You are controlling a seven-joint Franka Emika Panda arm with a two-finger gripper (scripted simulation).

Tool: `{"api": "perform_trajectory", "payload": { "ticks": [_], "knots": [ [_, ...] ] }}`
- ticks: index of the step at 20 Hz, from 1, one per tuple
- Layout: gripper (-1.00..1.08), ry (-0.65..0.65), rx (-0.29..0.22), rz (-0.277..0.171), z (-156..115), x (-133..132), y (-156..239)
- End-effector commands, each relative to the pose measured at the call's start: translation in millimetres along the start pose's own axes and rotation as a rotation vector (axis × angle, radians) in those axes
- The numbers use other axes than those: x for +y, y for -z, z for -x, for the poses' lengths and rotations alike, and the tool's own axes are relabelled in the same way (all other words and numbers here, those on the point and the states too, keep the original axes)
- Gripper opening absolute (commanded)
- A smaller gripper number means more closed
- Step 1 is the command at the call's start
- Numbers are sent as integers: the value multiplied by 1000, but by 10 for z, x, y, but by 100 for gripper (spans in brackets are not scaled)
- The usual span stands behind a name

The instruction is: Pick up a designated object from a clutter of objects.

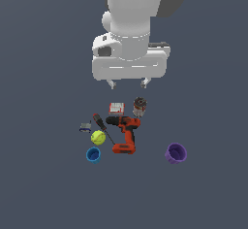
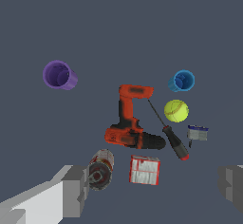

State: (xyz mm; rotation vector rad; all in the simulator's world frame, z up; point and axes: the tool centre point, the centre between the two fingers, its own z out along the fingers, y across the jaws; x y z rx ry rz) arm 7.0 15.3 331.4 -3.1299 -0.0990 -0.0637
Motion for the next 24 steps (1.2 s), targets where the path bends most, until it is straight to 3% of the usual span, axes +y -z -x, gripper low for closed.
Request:
{"api": "perform_trajectory", "payload": {
  "ticks": [1,16,24],
  "knots": [
    [100,0,0,0,0,0,0],
    [100,-15,18,-21,-86,18,36],
    [100,34,11,-17,-7,-79,-213]
  ]
}}
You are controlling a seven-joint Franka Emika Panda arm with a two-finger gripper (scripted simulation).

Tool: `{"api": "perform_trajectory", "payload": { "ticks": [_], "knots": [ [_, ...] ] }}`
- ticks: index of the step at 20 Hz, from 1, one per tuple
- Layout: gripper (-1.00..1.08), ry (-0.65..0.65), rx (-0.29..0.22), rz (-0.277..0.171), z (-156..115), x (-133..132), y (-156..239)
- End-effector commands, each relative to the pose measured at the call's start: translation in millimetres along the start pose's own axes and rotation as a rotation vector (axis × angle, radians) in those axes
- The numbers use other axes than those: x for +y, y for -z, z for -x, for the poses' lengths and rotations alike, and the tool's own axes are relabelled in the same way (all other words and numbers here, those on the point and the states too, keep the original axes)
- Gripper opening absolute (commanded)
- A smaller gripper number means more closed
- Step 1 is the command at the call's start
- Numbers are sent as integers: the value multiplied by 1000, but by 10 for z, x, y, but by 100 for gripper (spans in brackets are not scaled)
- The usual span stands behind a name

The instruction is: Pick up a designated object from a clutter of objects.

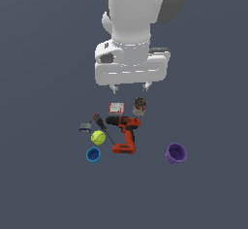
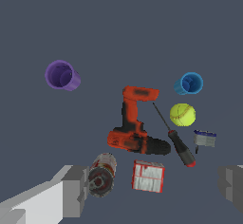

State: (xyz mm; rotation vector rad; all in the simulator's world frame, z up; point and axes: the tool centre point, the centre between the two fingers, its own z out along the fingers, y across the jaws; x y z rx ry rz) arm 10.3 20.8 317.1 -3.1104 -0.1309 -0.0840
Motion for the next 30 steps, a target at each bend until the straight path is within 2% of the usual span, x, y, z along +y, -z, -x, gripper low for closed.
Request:
{"api": "perform_trajectory", "payload": {
  "ticks": [1,8,18,24,30],
  "knots": [
    [100,24,-4,2,44,-47,-121],
    [100,131,-18,8,280,-242,-627],
    [100,337,-45,14,906,-568,-1460],
    [100,416,-55,13,1195,-671,-1725],
    [100,452,-59,12,1334,-713,-1837]
  ]
}}
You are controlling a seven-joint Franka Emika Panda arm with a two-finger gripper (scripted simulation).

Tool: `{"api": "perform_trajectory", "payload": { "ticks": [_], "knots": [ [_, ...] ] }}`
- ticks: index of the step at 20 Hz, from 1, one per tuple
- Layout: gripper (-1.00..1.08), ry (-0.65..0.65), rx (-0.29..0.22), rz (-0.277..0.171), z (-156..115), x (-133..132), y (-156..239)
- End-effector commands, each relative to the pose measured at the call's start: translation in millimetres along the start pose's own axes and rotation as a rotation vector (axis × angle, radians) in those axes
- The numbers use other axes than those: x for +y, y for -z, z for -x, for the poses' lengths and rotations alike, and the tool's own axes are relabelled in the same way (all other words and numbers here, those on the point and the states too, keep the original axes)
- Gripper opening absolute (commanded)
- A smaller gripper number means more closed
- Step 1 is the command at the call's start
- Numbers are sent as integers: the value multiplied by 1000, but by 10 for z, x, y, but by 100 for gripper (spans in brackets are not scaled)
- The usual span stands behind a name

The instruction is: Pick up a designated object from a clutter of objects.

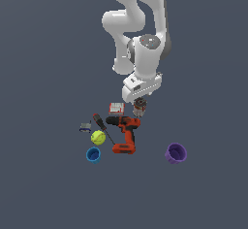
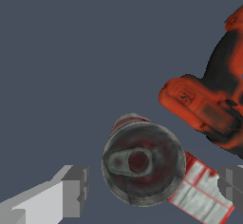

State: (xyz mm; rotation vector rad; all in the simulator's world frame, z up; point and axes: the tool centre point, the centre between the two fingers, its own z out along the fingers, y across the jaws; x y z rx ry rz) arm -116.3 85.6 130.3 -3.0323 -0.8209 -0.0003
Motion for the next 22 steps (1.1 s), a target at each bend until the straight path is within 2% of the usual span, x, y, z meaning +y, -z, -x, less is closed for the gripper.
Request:
{"api": "perform_trajectory", "payload": {
  "ticks": [1,8,22],
  "knots": [
    [100,9,0,0,24,-23,-27],
    [100,7,0,0,21,-19,-80],
    [100,9,0,-1,34,-28,-490]
  ]
}}
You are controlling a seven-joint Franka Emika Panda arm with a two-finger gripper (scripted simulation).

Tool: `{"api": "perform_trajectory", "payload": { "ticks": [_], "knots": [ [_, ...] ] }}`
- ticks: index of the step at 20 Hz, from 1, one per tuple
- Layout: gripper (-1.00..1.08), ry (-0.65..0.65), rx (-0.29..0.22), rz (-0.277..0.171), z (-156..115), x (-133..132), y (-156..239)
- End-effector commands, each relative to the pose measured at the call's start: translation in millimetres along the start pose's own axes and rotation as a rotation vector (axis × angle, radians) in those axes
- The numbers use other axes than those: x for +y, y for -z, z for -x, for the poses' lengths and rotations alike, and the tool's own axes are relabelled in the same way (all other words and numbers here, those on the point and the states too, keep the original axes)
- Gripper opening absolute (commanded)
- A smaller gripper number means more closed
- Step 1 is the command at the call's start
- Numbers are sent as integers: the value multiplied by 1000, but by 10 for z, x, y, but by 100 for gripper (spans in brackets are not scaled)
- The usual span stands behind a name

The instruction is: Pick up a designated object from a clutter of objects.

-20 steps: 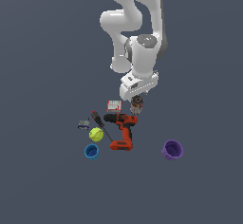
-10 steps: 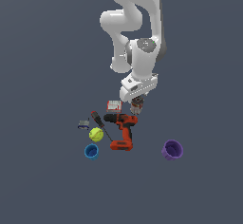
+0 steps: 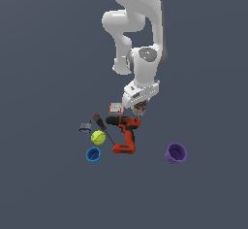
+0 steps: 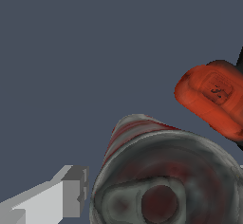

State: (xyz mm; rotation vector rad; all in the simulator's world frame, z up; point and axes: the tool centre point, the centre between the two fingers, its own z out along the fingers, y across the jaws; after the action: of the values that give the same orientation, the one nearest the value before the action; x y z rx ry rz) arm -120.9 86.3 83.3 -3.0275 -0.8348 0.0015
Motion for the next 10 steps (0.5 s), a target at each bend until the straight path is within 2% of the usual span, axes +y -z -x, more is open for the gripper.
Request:
{"api": "perform_trajectory", "payload": {
  "ticks": [1,2,10],
  "knots": [
    [100,0,1,0,-2,1,-21],
    [-100,0,1,0,-2,1,-21],
    [-100,0,1,0,-2,1,-21]
  ]
}}
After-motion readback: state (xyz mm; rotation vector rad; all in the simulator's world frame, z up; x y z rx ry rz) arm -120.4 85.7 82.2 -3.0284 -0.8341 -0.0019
